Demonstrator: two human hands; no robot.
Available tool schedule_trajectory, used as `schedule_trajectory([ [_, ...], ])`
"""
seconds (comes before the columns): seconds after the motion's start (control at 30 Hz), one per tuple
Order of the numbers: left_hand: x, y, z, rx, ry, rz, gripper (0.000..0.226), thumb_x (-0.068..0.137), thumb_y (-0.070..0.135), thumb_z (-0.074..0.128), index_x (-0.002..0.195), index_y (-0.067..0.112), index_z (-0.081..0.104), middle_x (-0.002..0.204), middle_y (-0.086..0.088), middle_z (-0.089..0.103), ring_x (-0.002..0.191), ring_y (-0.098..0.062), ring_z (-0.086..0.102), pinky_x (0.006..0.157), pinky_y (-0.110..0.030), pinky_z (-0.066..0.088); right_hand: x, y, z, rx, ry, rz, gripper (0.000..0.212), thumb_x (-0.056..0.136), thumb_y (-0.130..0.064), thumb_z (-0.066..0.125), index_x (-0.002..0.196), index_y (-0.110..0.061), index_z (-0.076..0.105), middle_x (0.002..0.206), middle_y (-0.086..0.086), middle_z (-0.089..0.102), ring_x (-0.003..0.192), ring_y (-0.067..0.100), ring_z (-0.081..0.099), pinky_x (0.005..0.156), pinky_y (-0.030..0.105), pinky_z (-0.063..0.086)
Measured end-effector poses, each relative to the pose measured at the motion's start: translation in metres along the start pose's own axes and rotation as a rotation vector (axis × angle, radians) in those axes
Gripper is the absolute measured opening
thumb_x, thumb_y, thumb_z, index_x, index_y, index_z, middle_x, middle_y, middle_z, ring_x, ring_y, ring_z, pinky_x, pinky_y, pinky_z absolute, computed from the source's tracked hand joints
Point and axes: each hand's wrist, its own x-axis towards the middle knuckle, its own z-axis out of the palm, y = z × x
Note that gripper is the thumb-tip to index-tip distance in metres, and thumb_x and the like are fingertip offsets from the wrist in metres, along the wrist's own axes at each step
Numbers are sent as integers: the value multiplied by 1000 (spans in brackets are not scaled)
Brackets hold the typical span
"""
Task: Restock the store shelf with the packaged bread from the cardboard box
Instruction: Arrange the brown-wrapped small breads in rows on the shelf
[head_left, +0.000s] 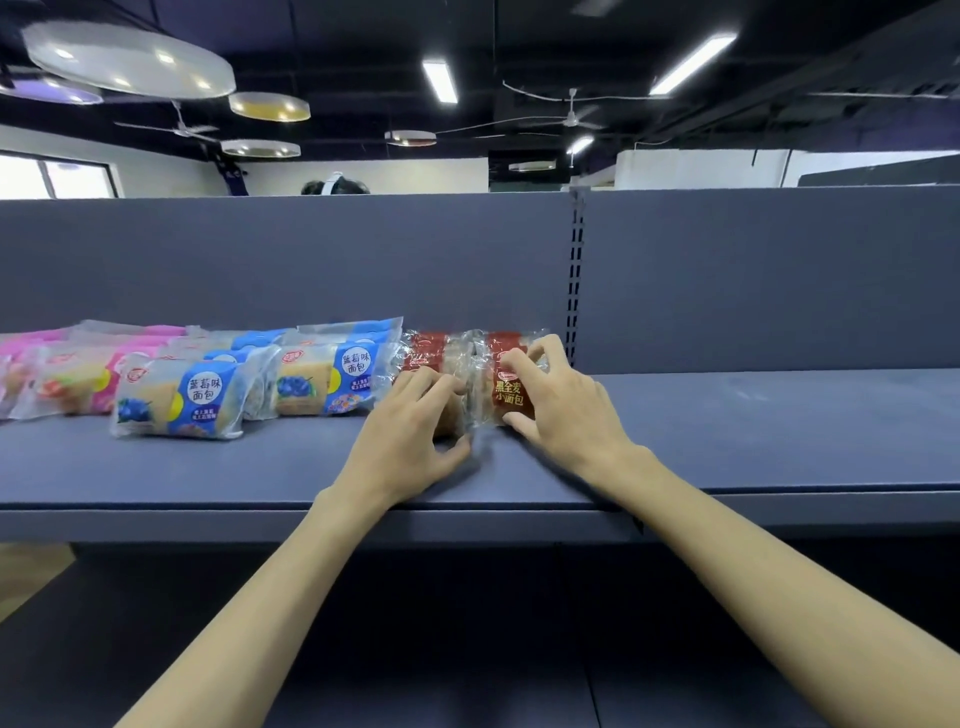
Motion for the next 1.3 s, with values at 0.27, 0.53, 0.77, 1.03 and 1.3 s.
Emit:
schedule_trajectory([
  [0.27,1,-2,2,-42,5,17,37,77,34,67,109,19,57,104,6,55,98,-16,49,81,-29,46,7,2,3,87,-85,-6,32,85,-31,71,108,-24,49,102,-5,42,82,22,51,70,35,48],
  [0.53,1,-4,4,-74,4,13,29,78,31,67,102,20,57,102,8,53,93,-14,50,72,-31,48,11,9,7,229,-122,23,21,86,-33,69,100,-34,53,100,-9,42,82,14,51,78,39,52],
  [0.77,1,-6,7,-76,-10,20,29,79,34,65,103,21,56,102,7,50,92,-15,48,73,-36,50,19,10,17,190,-175,17,30,88,-36,68,109,-29,48,102,-2,37,86,19,45,82,38,50],
  [1.03,1,-7,7,-72,-28,20,28,79,31,67,102,21,56,101,8,50,93,-14,47,74,-33,49,17,5,13,181,-194,8,32,89,-35,67,111,-28,46,104,-1,37,89,21,48,84,41,51],
  [1.3,1,-5,3,-63,-73,-7,31,80,30,71,106,22,56,106,9,52,95,-12,45,75,-28,48,-13,-2,1,214,-165,-18,34,86,-31,69,116,-24,55,116,-6,42,107,16,47,91,36,50],
])
